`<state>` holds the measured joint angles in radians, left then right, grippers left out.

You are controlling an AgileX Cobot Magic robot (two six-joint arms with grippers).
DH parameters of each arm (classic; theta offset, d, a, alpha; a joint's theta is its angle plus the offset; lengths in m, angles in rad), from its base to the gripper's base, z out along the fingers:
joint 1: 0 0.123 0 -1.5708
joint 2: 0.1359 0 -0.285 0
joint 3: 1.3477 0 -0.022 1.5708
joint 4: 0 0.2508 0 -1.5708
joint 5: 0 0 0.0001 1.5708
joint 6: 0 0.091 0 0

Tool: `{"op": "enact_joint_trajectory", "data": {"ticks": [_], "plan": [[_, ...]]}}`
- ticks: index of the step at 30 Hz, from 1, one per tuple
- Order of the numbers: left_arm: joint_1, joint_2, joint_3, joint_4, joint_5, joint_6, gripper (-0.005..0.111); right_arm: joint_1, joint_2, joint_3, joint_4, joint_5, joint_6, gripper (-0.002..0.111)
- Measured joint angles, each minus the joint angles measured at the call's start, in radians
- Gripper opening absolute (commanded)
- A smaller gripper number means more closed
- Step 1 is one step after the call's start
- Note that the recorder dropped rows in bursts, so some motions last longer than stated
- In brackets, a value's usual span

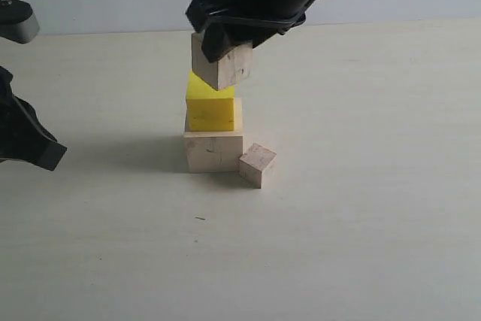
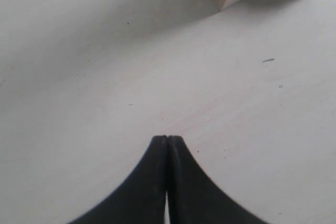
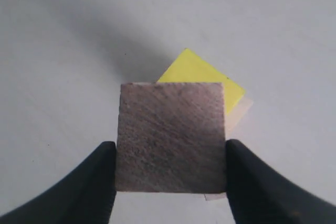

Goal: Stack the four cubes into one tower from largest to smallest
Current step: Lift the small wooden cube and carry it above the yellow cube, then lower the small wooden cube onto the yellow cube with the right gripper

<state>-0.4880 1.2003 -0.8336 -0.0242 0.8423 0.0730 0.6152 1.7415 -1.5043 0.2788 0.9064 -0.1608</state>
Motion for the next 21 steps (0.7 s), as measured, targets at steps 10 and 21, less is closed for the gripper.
{"op": "enact_joint_trajectory", "data": {"ticks": [10, 21], "plan": [[0.0, 0.0, 0.0, -0.002, 0.0, 0.0, 0.0, 0.134, 0.002, 0.0, -0.402, -0.086, 0.649, 0.0], [0.0, 0.0, 0.0, -0.037, -0.006, -0.002, 0.0, 0.198, 0.002, 0.0, -0.44, -0.119, 0.836, 0.0]]}}
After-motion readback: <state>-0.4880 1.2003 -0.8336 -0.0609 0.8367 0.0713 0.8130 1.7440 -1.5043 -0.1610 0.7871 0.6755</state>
